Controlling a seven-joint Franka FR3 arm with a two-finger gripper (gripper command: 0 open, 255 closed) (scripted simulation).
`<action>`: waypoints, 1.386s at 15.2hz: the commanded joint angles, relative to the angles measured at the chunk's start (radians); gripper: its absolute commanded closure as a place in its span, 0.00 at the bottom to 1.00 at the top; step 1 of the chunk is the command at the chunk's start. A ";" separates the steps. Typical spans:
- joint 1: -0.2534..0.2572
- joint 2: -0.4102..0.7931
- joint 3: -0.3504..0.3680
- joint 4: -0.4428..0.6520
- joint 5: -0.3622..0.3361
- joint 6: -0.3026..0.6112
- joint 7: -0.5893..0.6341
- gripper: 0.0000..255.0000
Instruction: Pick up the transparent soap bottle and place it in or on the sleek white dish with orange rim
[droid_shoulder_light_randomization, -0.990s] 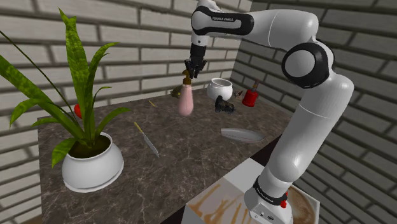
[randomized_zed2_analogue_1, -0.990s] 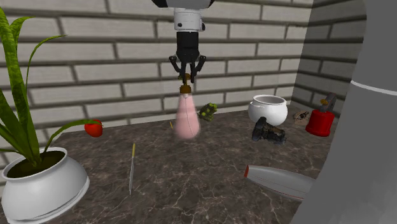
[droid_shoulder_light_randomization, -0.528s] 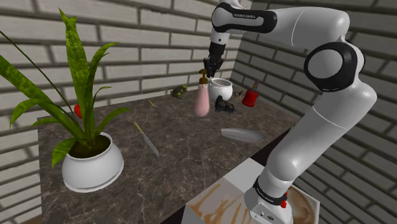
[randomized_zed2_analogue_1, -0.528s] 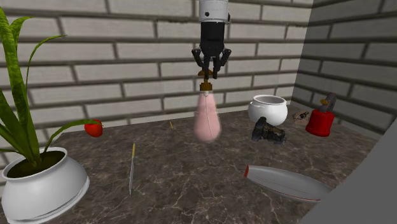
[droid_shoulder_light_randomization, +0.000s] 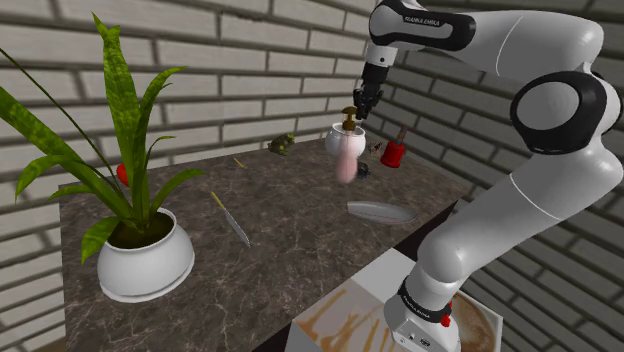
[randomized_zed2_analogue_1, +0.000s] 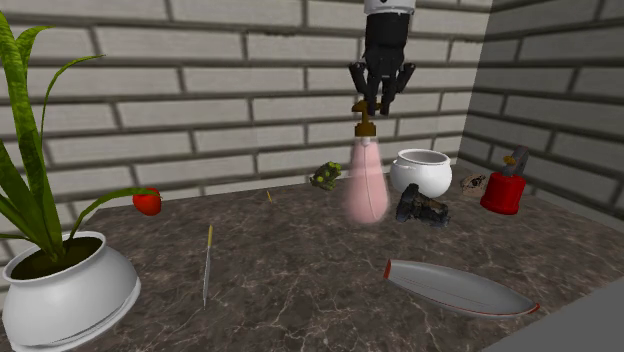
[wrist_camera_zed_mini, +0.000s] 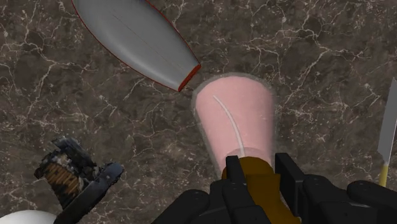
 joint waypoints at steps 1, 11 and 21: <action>-0.015 -0.034 -0.022 -0.014 -0.013 -0.018 -0.037 1.00; -0.089 -0.146 -0.153 0.002 -0.087 -0.131 -0.238 1.00; -0.137 -0.175 -0.271 0.049 -0.147 -0.187 -0.407 1.00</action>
